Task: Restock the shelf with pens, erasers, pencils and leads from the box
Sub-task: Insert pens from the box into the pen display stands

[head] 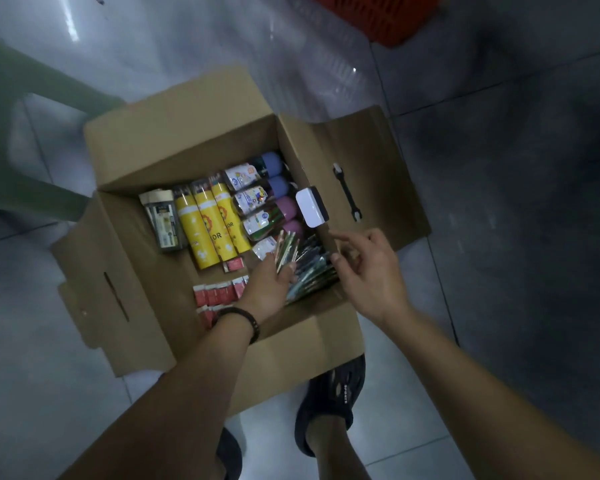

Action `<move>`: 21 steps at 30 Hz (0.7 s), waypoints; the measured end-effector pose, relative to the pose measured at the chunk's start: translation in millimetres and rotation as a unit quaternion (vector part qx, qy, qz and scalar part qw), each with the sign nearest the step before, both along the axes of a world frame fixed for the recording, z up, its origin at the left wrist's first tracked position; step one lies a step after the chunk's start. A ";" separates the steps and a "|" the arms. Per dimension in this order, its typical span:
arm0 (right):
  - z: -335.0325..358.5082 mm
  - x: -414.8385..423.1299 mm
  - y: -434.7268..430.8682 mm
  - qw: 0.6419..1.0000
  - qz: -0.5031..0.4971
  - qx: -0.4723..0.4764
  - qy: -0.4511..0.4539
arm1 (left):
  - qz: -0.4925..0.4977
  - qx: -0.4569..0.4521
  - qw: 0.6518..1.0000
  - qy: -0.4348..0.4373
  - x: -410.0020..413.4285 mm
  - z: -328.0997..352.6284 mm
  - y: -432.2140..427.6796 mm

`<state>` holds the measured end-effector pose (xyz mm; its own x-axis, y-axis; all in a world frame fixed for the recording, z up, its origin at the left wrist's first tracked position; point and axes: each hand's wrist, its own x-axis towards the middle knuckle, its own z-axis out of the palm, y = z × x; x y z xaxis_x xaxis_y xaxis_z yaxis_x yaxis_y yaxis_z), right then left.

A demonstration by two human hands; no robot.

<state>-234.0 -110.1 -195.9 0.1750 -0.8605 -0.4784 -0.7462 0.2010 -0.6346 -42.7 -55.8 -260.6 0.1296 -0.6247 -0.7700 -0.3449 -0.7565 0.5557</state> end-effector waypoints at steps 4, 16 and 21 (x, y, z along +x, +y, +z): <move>56.5 23.8 9.8 0.996 -0.075 0.031 -0.046 | 0.127 -0.005 0.990 0.059 11.5 81.4 4.8; 392.9 163.1 -5.0 0.951 -0.129 0.062 -0.273 | 0.245 -0.102 0.943 0.202 103.3 445.1 9.4; 542.7 218.9 -1.2 0.931 -0.067 0.100 -0.345 | 0.321 -0.096 0.899 0.283 158.5 594.9 48.8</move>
